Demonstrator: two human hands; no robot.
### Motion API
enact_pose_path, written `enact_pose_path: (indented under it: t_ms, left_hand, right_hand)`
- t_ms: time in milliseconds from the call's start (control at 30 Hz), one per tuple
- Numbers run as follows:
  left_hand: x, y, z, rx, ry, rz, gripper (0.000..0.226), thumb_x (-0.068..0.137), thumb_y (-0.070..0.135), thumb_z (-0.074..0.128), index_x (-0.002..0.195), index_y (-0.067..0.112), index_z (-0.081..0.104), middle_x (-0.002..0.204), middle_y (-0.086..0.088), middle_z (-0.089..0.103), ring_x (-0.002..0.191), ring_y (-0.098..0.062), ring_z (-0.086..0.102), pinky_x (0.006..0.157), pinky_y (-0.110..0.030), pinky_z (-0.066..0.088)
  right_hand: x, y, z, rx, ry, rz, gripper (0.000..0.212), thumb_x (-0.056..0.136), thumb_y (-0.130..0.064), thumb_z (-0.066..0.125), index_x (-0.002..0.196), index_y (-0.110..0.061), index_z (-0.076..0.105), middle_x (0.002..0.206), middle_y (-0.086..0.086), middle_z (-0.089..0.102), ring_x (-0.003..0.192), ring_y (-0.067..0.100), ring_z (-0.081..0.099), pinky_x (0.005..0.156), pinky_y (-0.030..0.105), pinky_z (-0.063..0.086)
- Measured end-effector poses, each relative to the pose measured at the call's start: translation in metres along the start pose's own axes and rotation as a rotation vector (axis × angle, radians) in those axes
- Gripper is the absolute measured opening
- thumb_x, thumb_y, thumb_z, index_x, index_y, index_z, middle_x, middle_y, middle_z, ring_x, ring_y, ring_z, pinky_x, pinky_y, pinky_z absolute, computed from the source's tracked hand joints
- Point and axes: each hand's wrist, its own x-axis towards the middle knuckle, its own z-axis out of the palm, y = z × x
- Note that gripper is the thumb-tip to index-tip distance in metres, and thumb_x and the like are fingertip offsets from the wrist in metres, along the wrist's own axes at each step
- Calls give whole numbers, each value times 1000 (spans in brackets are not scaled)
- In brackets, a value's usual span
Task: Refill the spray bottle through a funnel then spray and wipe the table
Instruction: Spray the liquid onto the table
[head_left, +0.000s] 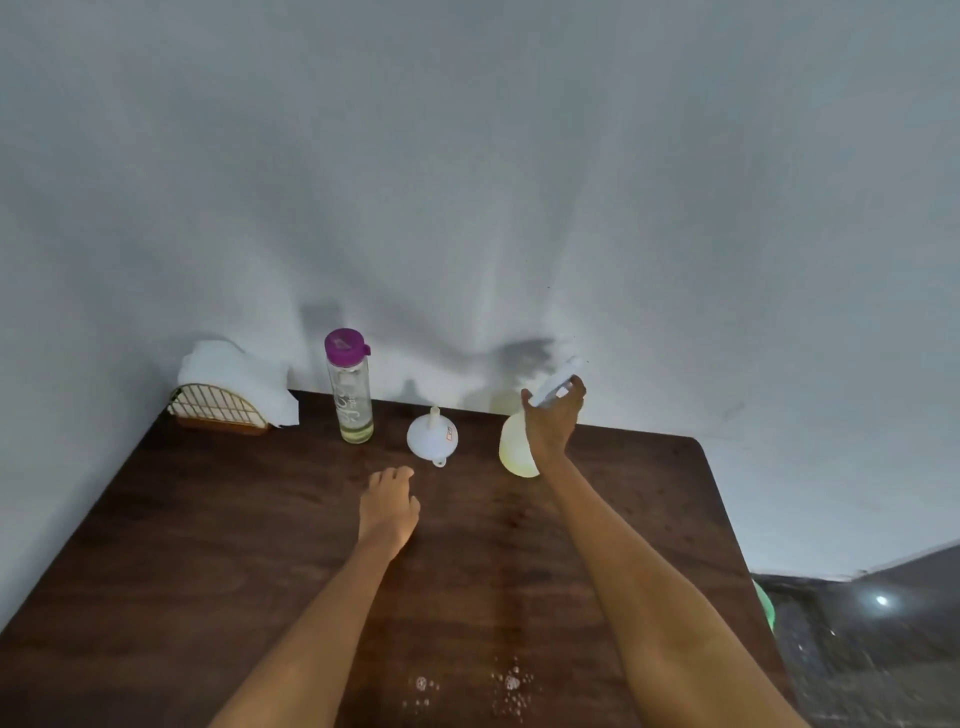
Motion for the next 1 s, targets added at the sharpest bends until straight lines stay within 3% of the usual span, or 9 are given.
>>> enact_pose_path:
  t_ms: [133, 300, 367, 433, 533, 667, 800, 900, 1000]
  left_hand:
    - [-6, 5, 6, -10, -5, 10, 42, 94, 16, 47, 136, 15, 42, 137, -2, 49, 130, -19, 38, 101, -31, 40]
    - [-9, 18, 10, -84, -13, 37, 42, 94, 14, 47, 136, 15, 43, 135, -1, 50, 128, -18, 41, 98, -30, 42]
    - [-12, 27, 13, -150, -45, 50, 43, 93, 14, 49, 136, 15, 43, 134, -2, 51, 127, -17, 43, 99, -31, 43]
    - [-16, 39, 18, -237, -112, 70, 47, 92, 14, 52, 138, 16, 41, 135, -2, 52, 127, -17, 45, 101, -31, 42]
    - [-10, 57, 21, -386, -220, 100, 63, 89, 11, 57, 145, 17, 30, 147, -4, 40, 135, -20, 39, 110, -35, 38]
    - [5, 87, 29, -482, -299, 104, 88, 81, -1, 57, 151, 23, 9, 157, -2, 19, 144, -22, 23, 114, -39, 31]
    - [11, 112, 41, -583, -344, 52, 97, 82, -7, 52, 150, 23, -9, 154, -8, 24, 138, -27, 33, 102, -30, 39]
    - [33, 114, 39, -606, -340, 42, 99, 82, -3, 58, 150, 23, -8, 150, -11, 32, 135, -29, 38, 107, -39, 39]
    - [60, 115, 29, -567, -407, 52, 105, 75, -1, 66, 151, 25, -2, 151, -9, 32, 137, -29, 35, 107, -42, 40]
  right_hand:
    - [-17, 14, -13, 52, -183, 141, 76, 85, -3, 59, 147, -8, 14, 144, 17, 42, 129, 35, 44, 105, 38, 36]
    - [-12, 32, -27, -67, -253, 47, 50, 80, -12, 71, 126, -5, 54, 125, 13, 61, 119, 30, 54, 95, 29, 39]
    - [-13, 37, -26, -133, -233, 37, 53, 77, -27, 75, 122, -6, 59, 120, 14, 62, 118, 31, 52, 95, 35, 40]
    - [-16, 43, -25, -235, -243, 84, 64, 78, -36, 73, 131, -8, 52, 127, 14, 52, 124, 32, 41, 100, 39, 36]
    - [-10, 48, -28, -277, -349, 66, 71, 73, -21, 76, 135, -8, 43, 133, 12, 45, 128, 31, 38, 106, 41, 36]
    - [-1, 56, -37, -237, -574, 67, 81, 68, 1, 71, 139, -11, 34, 136, 10, 44, 125, 29, 42, 97, 35, 41]
    - [1, 66, -38, -402, -529, -47, 85, 64, -19, 82, 137, -11, 38, 136, 10, 42, 126, 27, 38, 103, 38, 38]
    - [2, 76, -37, -463, -600, -36, 89, 57, -38, 81, 133, -19, 38, 121, 4, 48, 118, 27, 36, 98, 38, 35]
    - [5, 83, -44, -365, -593, -14, 78, 55, -24, 77, 125, -13, 43, 96, -4, 44, 102, 26, 41, 82, 37, 41]
